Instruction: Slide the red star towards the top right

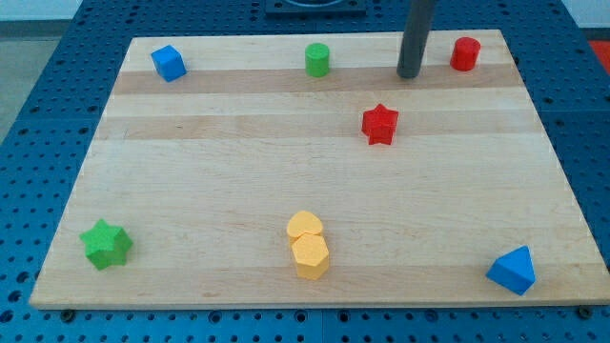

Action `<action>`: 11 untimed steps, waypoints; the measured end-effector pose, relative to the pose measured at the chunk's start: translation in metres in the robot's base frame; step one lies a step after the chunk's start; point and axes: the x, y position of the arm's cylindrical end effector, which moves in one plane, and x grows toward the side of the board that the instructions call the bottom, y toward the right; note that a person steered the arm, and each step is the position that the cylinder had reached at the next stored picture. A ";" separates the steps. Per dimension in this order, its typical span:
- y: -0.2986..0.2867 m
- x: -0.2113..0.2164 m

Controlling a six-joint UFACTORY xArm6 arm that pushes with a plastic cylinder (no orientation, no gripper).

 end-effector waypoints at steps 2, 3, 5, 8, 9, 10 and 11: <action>-0.086 0.034; -0.129 0.077; -0.096 0.163; -0.055 0.111; -0.025 0.081; 0.012 0.055; 0.045 0.025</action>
